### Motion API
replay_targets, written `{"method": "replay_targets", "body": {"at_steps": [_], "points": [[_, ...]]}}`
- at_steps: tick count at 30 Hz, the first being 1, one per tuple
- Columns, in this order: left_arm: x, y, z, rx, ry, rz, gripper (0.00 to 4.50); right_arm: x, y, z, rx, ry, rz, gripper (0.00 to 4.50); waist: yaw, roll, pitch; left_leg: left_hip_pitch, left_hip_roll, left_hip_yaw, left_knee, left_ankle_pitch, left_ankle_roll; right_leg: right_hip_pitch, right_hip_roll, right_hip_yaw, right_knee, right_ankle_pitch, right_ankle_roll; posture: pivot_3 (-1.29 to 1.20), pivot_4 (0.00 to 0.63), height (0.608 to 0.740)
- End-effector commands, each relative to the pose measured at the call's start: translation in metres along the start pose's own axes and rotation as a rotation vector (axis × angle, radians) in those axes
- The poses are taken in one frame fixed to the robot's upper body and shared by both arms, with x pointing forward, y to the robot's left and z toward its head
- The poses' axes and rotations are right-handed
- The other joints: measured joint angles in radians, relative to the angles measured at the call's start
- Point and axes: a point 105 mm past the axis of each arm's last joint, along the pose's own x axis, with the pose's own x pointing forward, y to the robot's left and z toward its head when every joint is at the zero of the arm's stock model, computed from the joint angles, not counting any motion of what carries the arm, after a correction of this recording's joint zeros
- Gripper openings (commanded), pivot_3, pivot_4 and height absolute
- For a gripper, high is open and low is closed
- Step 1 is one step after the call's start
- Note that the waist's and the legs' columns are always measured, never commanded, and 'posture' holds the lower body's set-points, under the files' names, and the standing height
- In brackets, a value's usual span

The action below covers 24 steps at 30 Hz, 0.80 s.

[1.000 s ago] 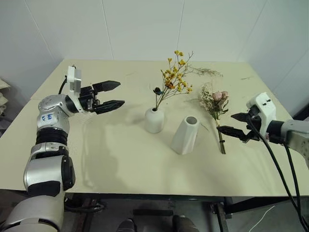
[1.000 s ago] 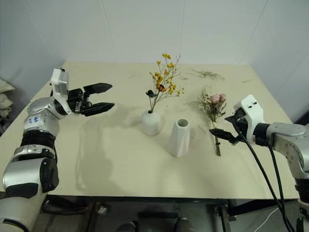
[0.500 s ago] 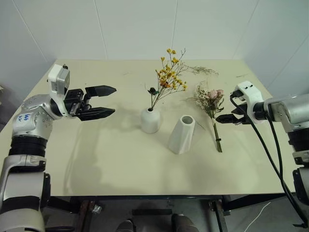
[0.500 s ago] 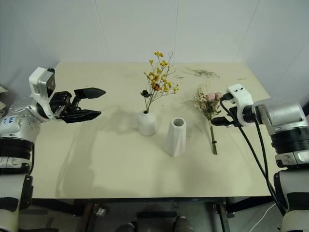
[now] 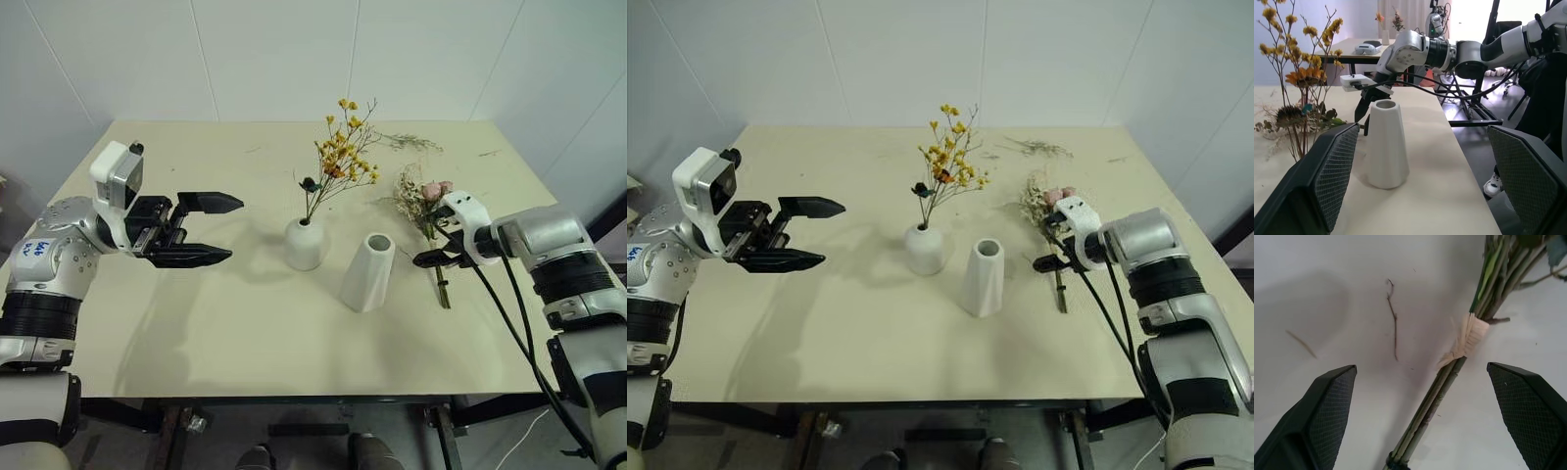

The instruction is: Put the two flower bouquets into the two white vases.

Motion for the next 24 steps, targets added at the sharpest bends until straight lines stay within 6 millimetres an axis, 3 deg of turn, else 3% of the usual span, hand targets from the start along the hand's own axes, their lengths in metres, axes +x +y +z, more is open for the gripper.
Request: {"method": "replay_targets", "body": {"at_steps": [1,4,15,16,24], "points": [[0.000,-0.020,0.016,0.063,-0.004,-0.137,4.47,-0.004,-0.003,0.016,-0.020,-0.045,-0.029,4.50,0.000,0.000,0.000,0.000,0.000,0.000,0.000,0.000,0.000,0.000,0.000,0.000,0.000,0.000,0.000,0.00,0.150,0.740],[0.000,-0.022,0.015,0.059,0.006,-0.141,4.50,0.000,-0.005,0.015,-0.005,-0.047,-0.041,3.89,0.000,0.000,0.000,0.000,0.000,0.000,0.000,0.000,0.000,0.000,0.000,0.000,0.000,0.000,0.000,0.00,0.150,0.740],[-0.001,-0.028,0.014,0.049,0.013,-0.135,4.50,0.000,-0.008,0.016,0.042,-0.096,-0.069,0.18,-0.001,0.000,0.000,0.000,0.000,0.000,0.000,0.000,0.000,0.000,0.000,0.000,0.000,0.000,0.000,0.00,0.150,0.740],[-0.002,-0.028,0.014,0.048,0.012,-0.130,4.50,-0.001,-0.008,0.017,0.049,-0.109,-0.071,0.01,0.000,0.000,0.000,0.000,0.000,0.000,0.000,0.000,0.000,0.000,0.000,0.000,0.000,0.000,0.000,0.00,0.150,0.740],[-0.003,-0.025,0.010,0.032,-0.001,-0.065,4.50,-0.035,-0.021,0.036,0.066,-0.369,-0.163,0.01,0.003,0.000,0.000,0.000,0.000,0.000,-0.001,0.000,0.000,0.000,0.000,0.000,-0.001,0.000,0.000,0.00,0.150,0.740]]}}
